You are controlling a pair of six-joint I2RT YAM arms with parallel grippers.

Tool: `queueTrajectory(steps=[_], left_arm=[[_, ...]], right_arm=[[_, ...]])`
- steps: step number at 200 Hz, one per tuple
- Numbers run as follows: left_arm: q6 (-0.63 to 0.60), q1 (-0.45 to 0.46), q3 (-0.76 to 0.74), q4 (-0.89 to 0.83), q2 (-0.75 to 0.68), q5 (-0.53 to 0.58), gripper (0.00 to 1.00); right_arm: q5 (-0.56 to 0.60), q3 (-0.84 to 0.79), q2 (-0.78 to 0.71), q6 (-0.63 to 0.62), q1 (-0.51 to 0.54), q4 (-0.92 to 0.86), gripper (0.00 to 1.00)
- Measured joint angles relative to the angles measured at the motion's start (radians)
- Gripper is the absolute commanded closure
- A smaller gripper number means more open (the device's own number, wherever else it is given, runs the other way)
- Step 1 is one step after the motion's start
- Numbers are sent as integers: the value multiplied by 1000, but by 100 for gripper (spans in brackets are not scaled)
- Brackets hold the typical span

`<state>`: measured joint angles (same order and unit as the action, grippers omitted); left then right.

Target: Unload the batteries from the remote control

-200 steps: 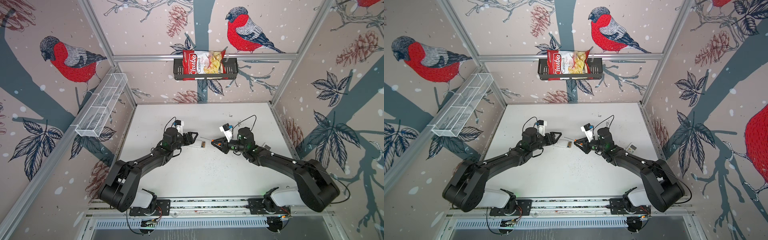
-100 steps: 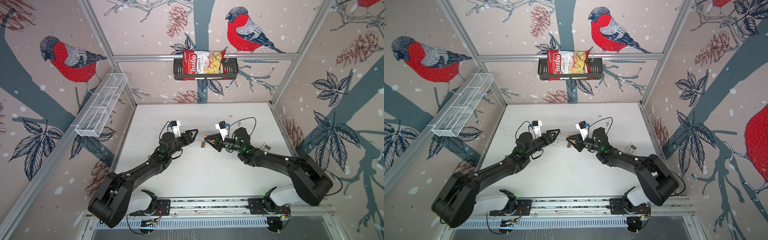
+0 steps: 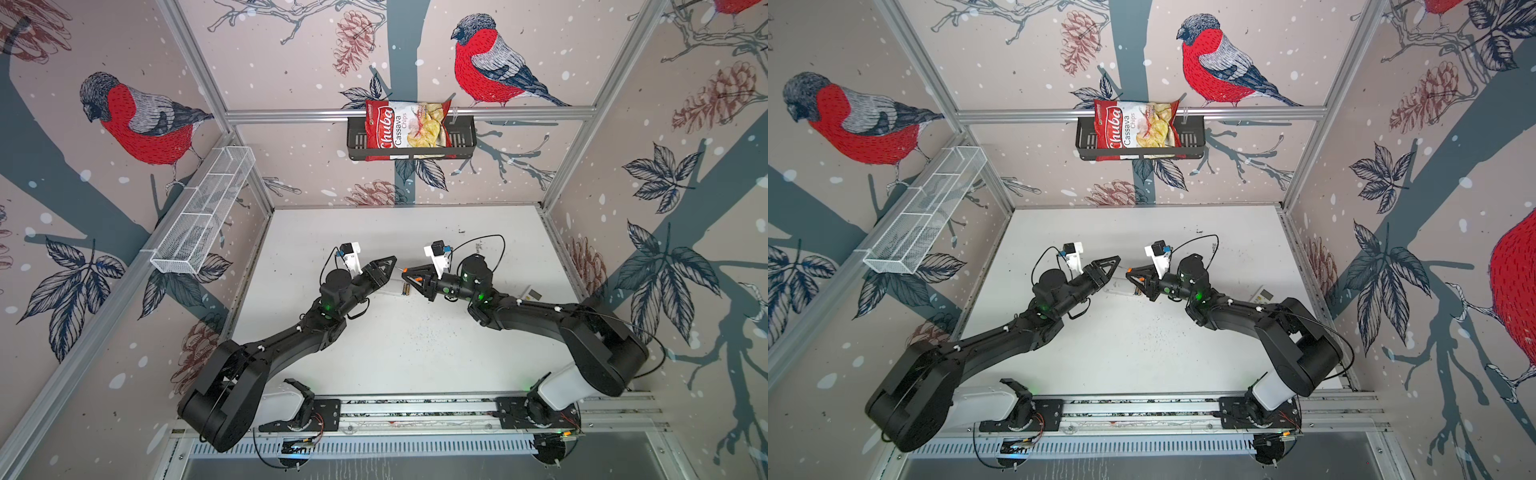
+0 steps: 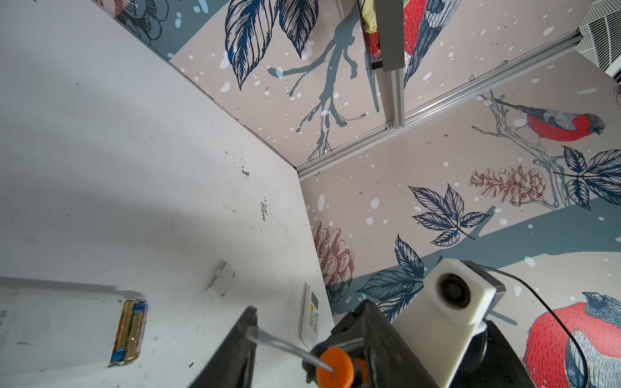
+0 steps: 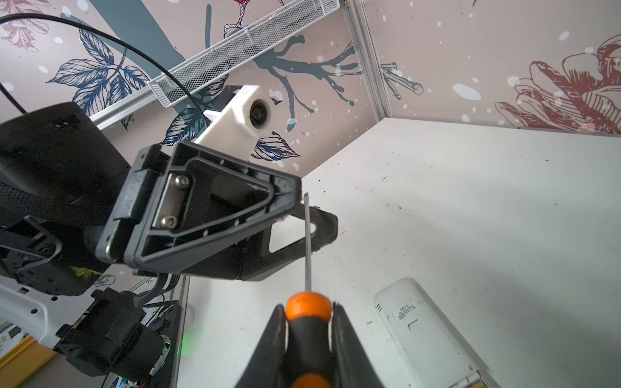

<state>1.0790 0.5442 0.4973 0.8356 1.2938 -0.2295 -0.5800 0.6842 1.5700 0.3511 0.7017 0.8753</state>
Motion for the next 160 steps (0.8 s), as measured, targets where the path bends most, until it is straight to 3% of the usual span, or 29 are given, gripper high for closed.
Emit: queueTrajectory(steps=[59, 100, 142, 160], left_arm=[[72, 8, -27, 74, 30, 55, 79], [90, 8, -29, 98, 42, 78, 83], [114, 10, -35, 124, 63, 83, 81], [118, 11, -33, 124, 63, 92, 86]], right_arm=[[-8, 0, 40, 40, 3, 87, 100], [-9, -3, 66, 40, 6, 126, 100], [-9, -11, 84, 41, 14, 167, 100], [-11, -11, 90, 41, 18, 179, 100]])
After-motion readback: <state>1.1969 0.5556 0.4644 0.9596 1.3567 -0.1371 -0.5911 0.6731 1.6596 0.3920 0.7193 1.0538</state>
